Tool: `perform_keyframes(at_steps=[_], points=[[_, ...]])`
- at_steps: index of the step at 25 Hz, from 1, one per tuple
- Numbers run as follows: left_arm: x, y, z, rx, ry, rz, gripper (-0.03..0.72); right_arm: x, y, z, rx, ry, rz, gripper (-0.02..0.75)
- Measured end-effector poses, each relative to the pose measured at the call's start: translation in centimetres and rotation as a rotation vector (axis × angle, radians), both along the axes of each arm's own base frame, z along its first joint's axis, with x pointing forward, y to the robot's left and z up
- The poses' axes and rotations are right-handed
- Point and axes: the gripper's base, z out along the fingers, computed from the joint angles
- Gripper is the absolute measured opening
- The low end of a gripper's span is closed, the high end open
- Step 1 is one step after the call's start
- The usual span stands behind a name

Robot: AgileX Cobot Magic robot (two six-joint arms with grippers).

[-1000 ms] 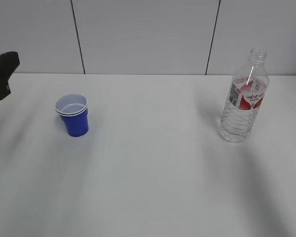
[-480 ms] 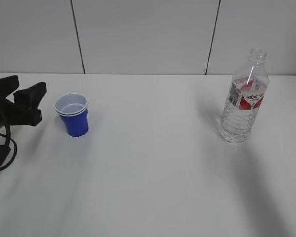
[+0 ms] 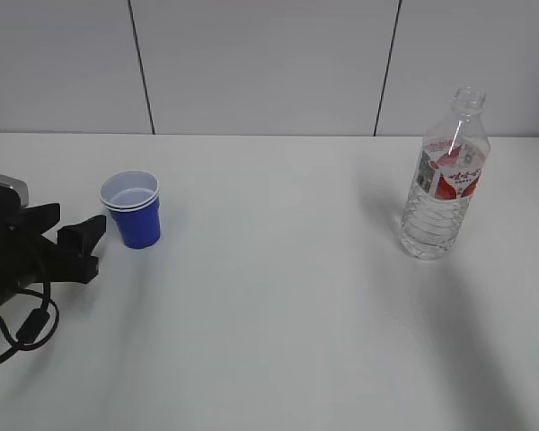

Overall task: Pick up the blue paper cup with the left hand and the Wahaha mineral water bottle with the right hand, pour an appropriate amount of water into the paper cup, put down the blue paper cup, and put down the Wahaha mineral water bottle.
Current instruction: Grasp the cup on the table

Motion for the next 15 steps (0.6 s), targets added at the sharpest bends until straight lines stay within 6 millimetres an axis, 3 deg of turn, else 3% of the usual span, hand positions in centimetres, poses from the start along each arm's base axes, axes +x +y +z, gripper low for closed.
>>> perform_keyframes(at_steps=[1,2,5,6,7,10,15], points=[[-0.01,0.00,-0.12,0.001,0.004,0.000,0.508,0.00,0.00,0.00,0.002,0.000,0.000,0.607],[-0.01,0.00,-0.19,0.001,0.007,0.000,0.522,0.00,0.00,0.02,0.005,-0.002,0.000,0.673],[0.08,-0.02,-0.12,0.000,0.001,0.000,0.594,0.00,0.00,0.01,0.018,0.000,0.000,0.617],[0.14,-0.04,-0.08,-0.001,-0.001,0.000,0.617,0.00,0.00,0.01,0.027,0.000,-0.001,0.711],[0.27,-0.07,-0.01,-0.004,-0.005,0.001,0.642,0.00,0.00,0.01,0.027,0.000,-0.001,0.713],[0.56,-0.16,0.10,-0.006,-0.014,0.001,0.666,0.00,0.00,0.02,0.034,0.000,-0.001,0.618],[0.60,-0.40,-0.60,0.003,0.003,-0.026,0.639,0.00,0.00,0.02,0.038,0.000,-0.001,0.611]])
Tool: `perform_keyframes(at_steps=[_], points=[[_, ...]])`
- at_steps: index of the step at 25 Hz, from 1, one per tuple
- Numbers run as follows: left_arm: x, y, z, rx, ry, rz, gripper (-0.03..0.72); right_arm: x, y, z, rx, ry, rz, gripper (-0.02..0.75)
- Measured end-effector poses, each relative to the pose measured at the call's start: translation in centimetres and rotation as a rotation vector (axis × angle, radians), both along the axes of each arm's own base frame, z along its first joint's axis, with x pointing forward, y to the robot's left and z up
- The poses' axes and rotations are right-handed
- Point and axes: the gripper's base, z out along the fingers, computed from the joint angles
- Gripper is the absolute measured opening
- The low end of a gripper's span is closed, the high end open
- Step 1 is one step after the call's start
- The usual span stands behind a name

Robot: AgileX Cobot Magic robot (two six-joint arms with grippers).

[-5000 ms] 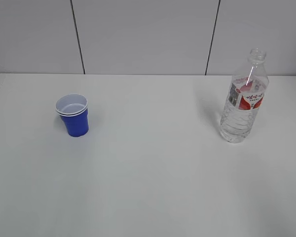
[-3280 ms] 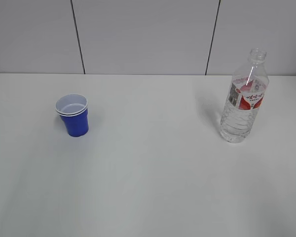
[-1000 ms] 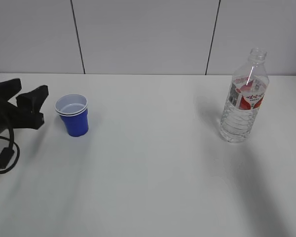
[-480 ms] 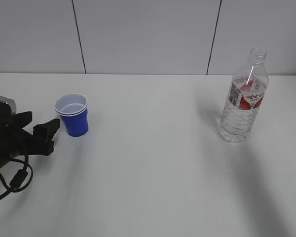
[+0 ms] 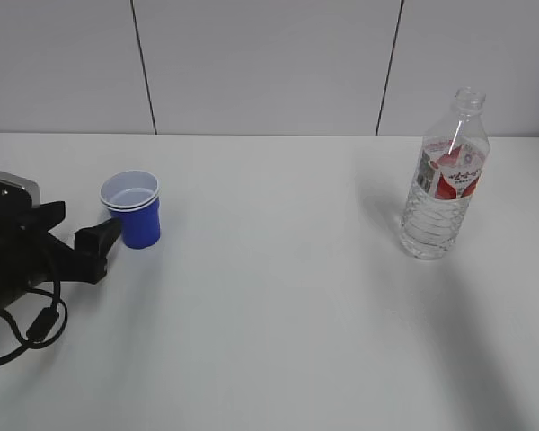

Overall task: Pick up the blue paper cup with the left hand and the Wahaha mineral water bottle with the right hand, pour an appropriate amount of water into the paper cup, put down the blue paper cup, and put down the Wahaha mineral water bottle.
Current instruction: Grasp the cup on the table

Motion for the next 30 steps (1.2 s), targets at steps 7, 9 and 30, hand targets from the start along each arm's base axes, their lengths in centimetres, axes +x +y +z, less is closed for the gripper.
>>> perform_keyframes(at_steps=[7,9,30], points=[[-0.2,-0.5,-0.5,0.012,0.012,-0.062,0.608,0.0,0.0,0.0,0.000,0.000,0.000,0.594],[-0.2,-0.5,-0.5,0.012,0.012,-0.063,0.606,0.0,0.0,0.0,0.000,0.000,0.000,0.590],[2.5,-1.2,-3.4,-0.023,0.056,-0.049,0.605,0.0,0.0,0.0,0.001,0.000,0.000,0.593]])
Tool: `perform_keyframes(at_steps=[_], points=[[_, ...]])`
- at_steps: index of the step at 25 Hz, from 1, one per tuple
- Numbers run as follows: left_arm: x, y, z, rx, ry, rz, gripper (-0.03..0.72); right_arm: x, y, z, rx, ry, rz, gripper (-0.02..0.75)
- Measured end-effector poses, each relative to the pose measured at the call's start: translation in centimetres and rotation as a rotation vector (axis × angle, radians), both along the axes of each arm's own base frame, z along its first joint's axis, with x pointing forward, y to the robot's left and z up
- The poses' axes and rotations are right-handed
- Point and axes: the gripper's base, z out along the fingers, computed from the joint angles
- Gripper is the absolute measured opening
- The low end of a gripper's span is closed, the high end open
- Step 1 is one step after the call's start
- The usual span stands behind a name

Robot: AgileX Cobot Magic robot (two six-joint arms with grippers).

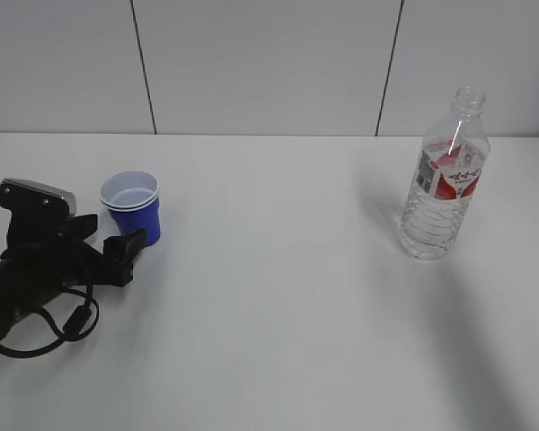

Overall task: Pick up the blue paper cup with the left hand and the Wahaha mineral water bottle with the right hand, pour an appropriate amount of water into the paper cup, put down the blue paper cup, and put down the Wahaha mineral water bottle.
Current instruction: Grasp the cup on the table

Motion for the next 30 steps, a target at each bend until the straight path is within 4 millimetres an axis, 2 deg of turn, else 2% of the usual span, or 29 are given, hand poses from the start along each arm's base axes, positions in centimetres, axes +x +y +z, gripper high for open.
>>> perform_keyframes(at_steps=[5,9,18,24,30], points=[[0.7,-0.2,-1.3,-0.036,0.032,0.015,0.605,0.0,0.0,0.1,0.001,-0.013,0.002,0.589],[1.2,-0.3,-1.5,-0.047,0.028,0.018,0.605,0.0,0.0,0.2,0.002,-0.024,0.003,0.589],[2.1,-0.6,-1.2,-0.057,0.001,0.018,0.605,0.0,0.0,0.2,0.002,-0.024,0.003,0.588],[2.6,-0.8,-2.0,-0.068,0.013,0.019,0.605,0.0,0.0,0.2,0.002,-0.024,0.003,0.588],[3.5,-1.0,-1.6,-0.088,-0.014,0.019,0.605,0.0,0.0,0.2,0.002,-0.024,0.003,0.588]])
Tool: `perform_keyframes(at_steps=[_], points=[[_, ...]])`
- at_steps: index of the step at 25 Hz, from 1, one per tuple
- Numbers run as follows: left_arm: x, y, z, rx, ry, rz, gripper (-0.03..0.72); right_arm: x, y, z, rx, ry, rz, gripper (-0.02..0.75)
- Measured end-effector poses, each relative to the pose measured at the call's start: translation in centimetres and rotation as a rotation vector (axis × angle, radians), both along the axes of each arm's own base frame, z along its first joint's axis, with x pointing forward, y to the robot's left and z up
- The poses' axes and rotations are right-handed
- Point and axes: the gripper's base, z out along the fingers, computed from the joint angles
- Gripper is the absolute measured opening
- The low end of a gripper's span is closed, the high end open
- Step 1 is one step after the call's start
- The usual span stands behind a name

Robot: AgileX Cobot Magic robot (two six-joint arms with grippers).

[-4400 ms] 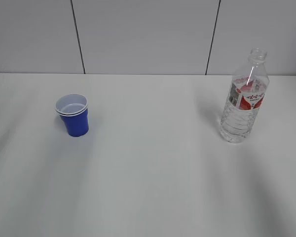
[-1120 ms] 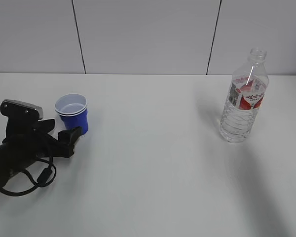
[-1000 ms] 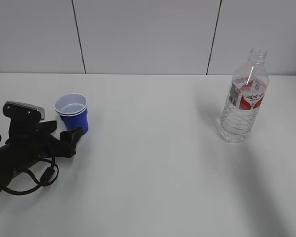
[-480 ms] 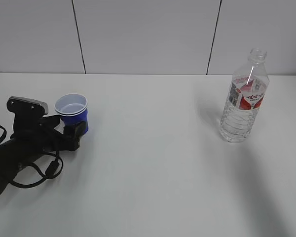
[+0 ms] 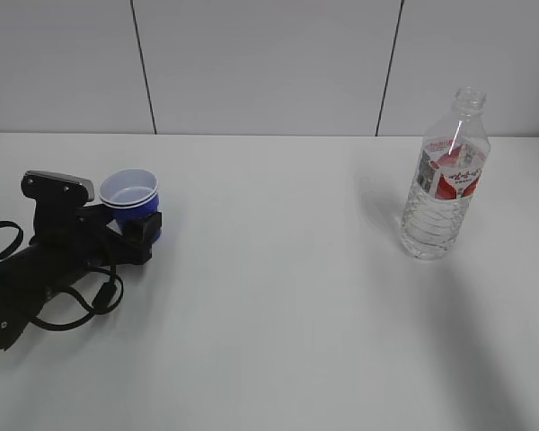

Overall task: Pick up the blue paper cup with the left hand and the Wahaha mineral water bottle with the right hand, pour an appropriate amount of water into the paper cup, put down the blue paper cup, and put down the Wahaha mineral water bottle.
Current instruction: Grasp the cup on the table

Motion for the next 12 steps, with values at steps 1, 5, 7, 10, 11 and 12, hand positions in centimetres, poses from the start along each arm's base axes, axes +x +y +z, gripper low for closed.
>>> perform_keyframes(at_steps=[1,5,7,10,11,12], points=[[0.08,-0.02,0.04,-0.001,-0.003,0.000,0.605,0.00,0.00,0.00,0.000,0.000,0.000,0.588],[0.18,-0.05,0.10,-0.002,-0.006,0.000,0.605,0.00,0.00,0.00,0.000,0.000,0.000,0.588],[0.18,-0.05,0.10,-0.002,-0.006,0.000,0.605,0.00,0.00,0.00,0.000,0.000,0.000,0.588],[0.13,-0.04,-0.12,0.000,-0.001,0.000,0.605,0.00,0.00,0.01,0.000,-0.001,0.000,0.588],[0.10,-0.03,-0.28,0.001,0.004,0.000,0.605,0.00,0.00,0.01,0.000,-0.001,0.000,0.588],[0.07,-0.02,-0.42,0.002,0.008,0.000,0.604,0.00,0.00,0.02,0.000,-0.002,0.000,0.588]])
